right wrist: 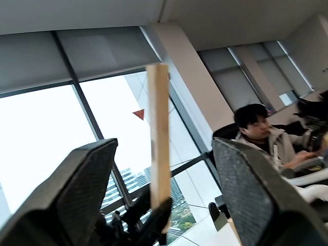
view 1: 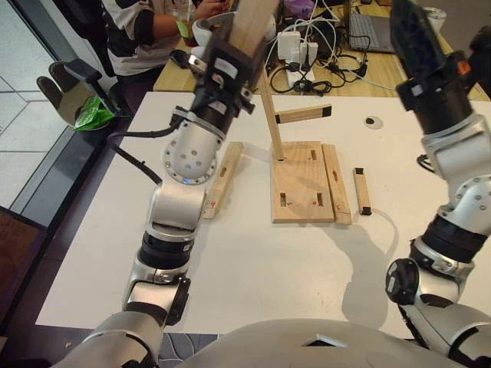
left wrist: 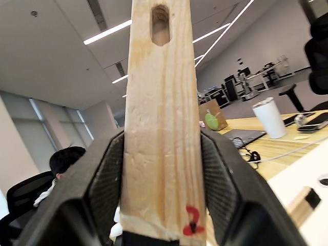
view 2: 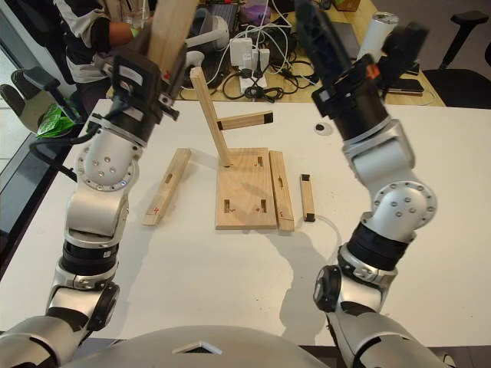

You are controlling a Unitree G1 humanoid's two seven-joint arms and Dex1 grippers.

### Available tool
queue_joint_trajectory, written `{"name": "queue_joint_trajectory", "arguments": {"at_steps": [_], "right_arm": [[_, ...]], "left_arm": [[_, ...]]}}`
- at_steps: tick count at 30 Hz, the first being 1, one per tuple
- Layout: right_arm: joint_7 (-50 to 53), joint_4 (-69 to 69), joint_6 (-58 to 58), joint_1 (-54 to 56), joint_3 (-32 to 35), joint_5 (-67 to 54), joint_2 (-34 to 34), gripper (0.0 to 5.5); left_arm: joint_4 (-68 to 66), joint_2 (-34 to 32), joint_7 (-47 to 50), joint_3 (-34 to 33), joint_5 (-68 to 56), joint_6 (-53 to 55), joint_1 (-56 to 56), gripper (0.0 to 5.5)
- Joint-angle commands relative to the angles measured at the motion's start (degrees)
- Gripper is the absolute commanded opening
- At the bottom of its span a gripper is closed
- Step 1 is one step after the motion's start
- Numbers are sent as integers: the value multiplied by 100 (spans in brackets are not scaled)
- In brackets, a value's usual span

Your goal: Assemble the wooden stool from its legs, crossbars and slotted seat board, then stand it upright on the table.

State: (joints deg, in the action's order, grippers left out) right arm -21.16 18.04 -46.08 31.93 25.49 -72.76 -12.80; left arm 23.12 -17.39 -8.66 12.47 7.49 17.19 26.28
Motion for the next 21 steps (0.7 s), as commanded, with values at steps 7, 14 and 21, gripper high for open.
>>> {"name": "queue_joint_trajectory", "arguments": {"at_steps": [7, 14, 21], "right_arm": [[-400, -1123, 137, 787, -62, -122, -845, 341], [-593, -1719, 333, 1318, -542, 295, -662, 341], [-522, -1897, 486, 1479, -650, 467, -404, 277]], "left_arm": [[204, -33, -502, 302, 329, -438, -276, 205], [251, 135, -641, 538, 483, -564, -325, 205], [195, 206, -717, 584, 614, -680, -415, 205]]}}
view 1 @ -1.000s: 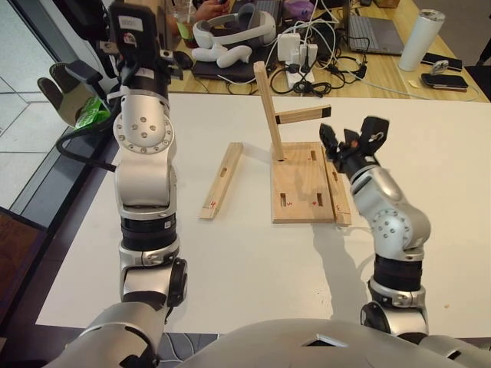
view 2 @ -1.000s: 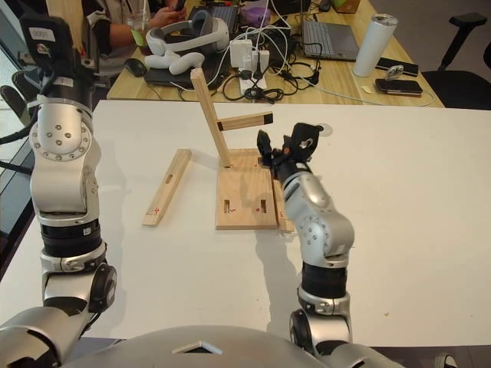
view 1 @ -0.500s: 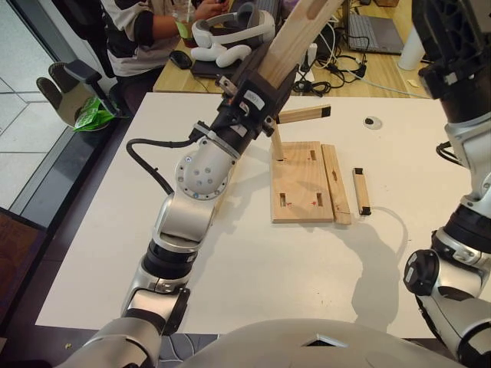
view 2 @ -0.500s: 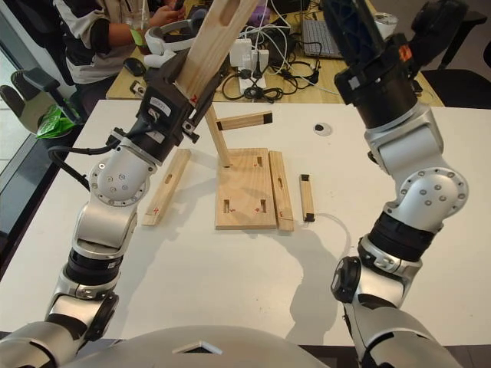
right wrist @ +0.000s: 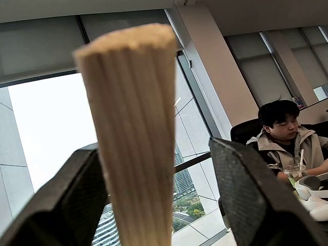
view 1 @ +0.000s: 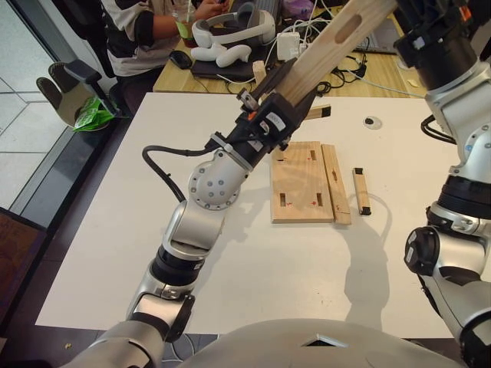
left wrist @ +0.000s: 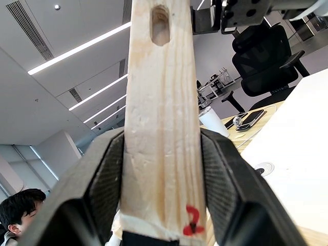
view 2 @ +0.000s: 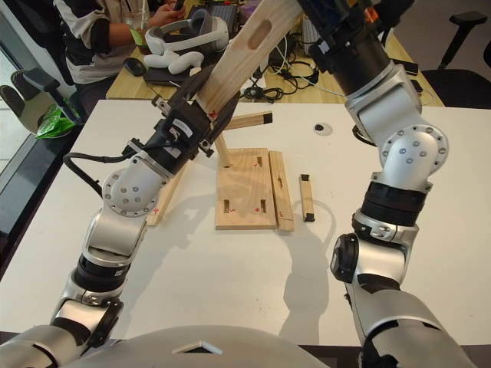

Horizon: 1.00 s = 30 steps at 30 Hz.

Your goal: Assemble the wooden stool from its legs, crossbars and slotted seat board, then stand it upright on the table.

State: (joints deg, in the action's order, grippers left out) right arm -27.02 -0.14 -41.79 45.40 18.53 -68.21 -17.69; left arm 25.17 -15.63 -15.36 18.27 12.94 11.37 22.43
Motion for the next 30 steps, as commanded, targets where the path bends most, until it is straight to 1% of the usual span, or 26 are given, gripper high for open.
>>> {"name": "queue_joint_trajectory", "arguments": {"at_steps": [1, 4, 10, 16, 17, 20, 22, 24, 28, 30], "right_arm": [[97, -103, 60, 135, 92, -6, 79, 259], [147, -121, 35, 130, 234, -90, 40, 197], [129, -63, 3, 91, 345, -173, 49, 113], [134, -44, -32, 73, 307, -202, 85, 109], [147, -55, -21, 77, 298, -178, 88, 109], [215, -94, 63, 91, 277, -36, 86, 99], [328, -213, 312, 143, 255, 296, 105, 99], [545, -565, 707, 265, 309, 774, 100, 99], [1218, -1562, 1756, 666, 750, 1545, -18, 99], [1510, -2099, 2232, 777, 859, 2020, -166, 99]], "left_arm": [[-31, 30, -52, -17, 74, -112, -30, 205], [-108, 5, -75, -104, 81, -152, -32, 205], [-238, 16, -98, -248, 73, -155, 12, 205], [-257, -41, -269, -328, 1, -148, 10, 205], [-243, -84, -388, -322, -85, -206, -8, 241], [-220, -217, -660, -206, -104, -236, -101, 278], [-223, -226, -774, -94, -57, 109, -212, 292], [-178, -231, -911, 8, -114, 281, -335, 292], [-224, -190, -910, -55, -93, 621, -388, 292], [-202, -247, -997, 23, -68, 677, -406, 292]]}}
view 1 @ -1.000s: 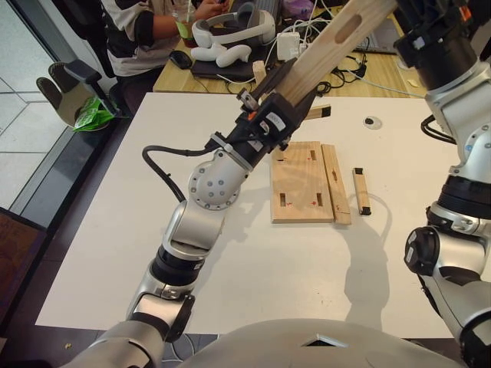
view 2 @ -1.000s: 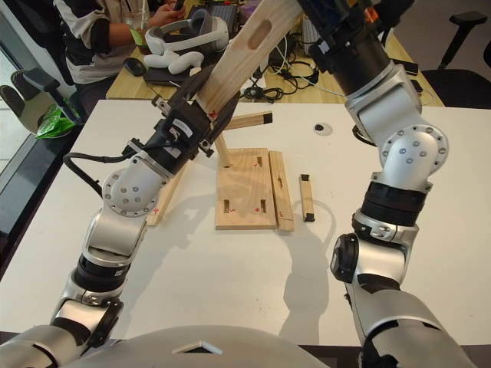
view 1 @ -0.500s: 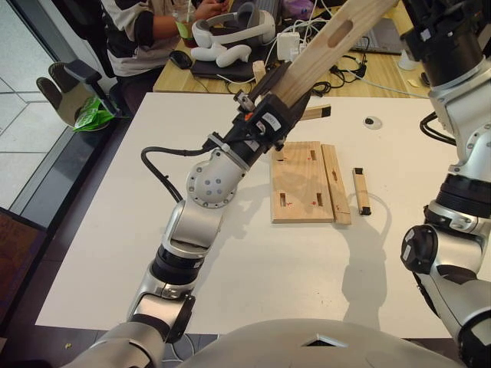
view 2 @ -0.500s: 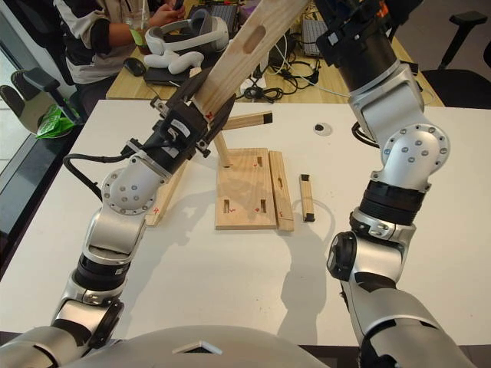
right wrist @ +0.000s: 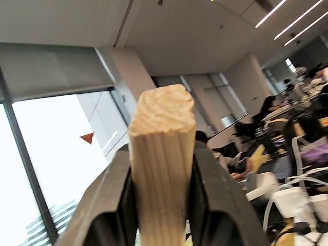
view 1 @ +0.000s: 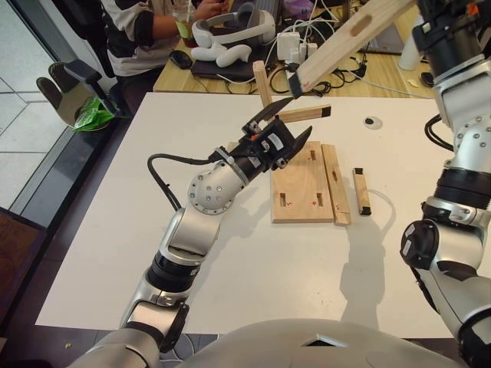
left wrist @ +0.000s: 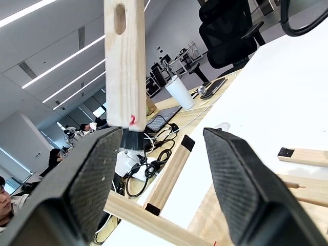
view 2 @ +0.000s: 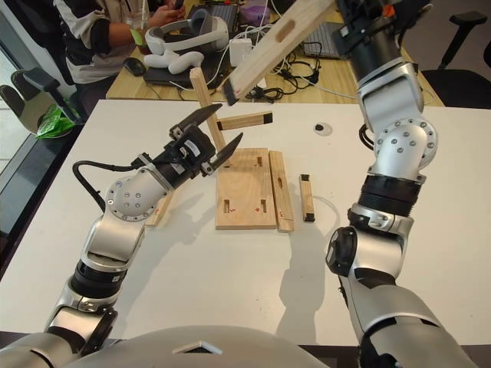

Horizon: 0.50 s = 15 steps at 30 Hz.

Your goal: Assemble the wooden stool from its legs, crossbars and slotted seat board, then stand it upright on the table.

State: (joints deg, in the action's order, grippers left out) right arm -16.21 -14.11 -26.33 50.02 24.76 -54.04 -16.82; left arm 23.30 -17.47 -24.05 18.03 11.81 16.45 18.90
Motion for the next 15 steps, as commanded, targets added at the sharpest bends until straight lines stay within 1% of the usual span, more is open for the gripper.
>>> {"name": "queue_joint_trajectory", "arguments": {"at_steps": [1, 5, 8, 11, 15], "right_arm": [[595, -986, 925, 361, 345, 779, -329, 99], [1089, -2119, 1550, 487, 780, 1196, -696, 99], [1034, -2699, 1512, 236, 884, 1312, -788, 99], [725, -2869, 1216, -95, 870, 1248, -608, 99], [202, -2718, 670, -622, 602, 1245, -233, 99]], "left_arm": [[3, -87, -169, 115, 66, 152, -70, 292], [45, -140, -345, 322, 123, 258, -135, 292], [72, -195, -432, 380, 177, 278, -201, 292], [97, -230, -468, 390, 201, 269, -234, 292], [94, -354, -561, 465, 290, 194, -287, 292]]}}
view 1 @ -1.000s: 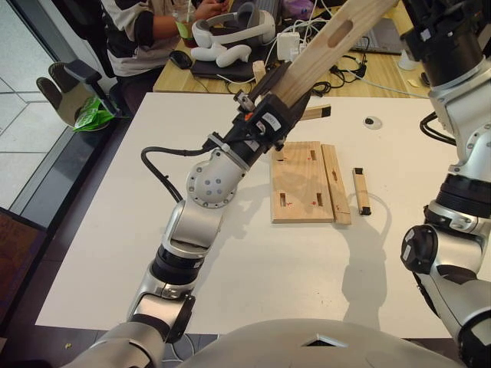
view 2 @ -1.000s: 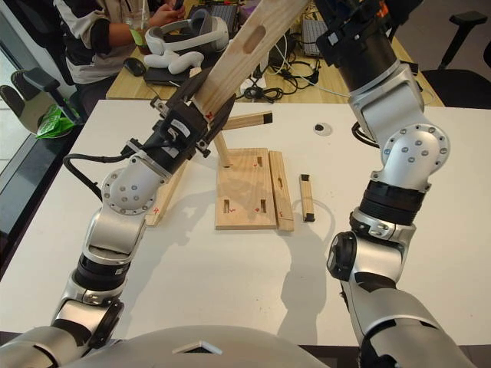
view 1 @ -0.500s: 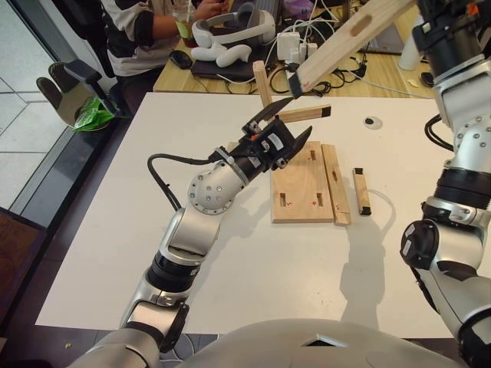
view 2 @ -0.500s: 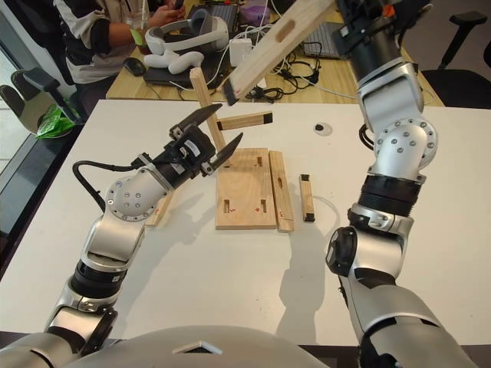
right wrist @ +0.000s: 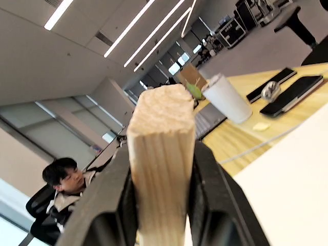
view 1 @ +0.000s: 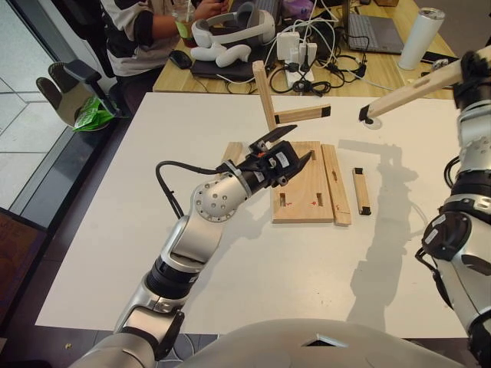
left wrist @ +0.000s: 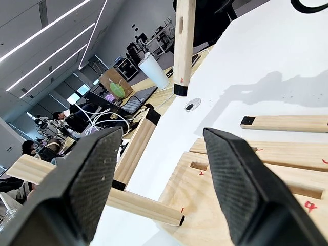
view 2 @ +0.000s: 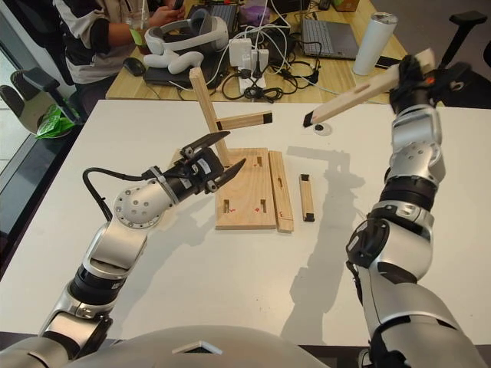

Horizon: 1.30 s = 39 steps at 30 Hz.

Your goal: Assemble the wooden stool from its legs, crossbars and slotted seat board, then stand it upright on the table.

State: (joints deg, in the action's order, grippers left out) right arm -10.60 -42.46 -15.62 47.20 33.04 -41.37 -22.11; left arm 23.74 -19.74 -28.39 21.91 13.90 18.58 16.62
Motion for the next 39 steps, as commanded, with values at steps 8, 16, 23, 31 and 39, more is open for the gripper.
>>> {"name": "queue_joint_trajectory", "arguments": {"at_steps": [8, 16, 23, 31, 39], "right_arm": [[-964, 666, -870, -702, -568, -48, 862, 99], [-955, 797, -946, -606, -461, -78, 911, 99], [-1101, 247, -592, -531, -456, 56, 1060, 99], [-1229, -352, 77, -121, -483, 215, 1085, 99], [-1286, -480, 138, 25, -822, 727, 938, 99]], "left_arm": [[49, -116, -180, 143, 138, -22, -80, 292], [17, -106, -182, 175, 165, -65, -74, 292], [-73, -68, -174, 226, 181, -133, -4, 292], [-14, 166, -18, 152, 90, 150, -145, 292], [138, 949, 577, -333, -132, 1837, -430, 292]]}}
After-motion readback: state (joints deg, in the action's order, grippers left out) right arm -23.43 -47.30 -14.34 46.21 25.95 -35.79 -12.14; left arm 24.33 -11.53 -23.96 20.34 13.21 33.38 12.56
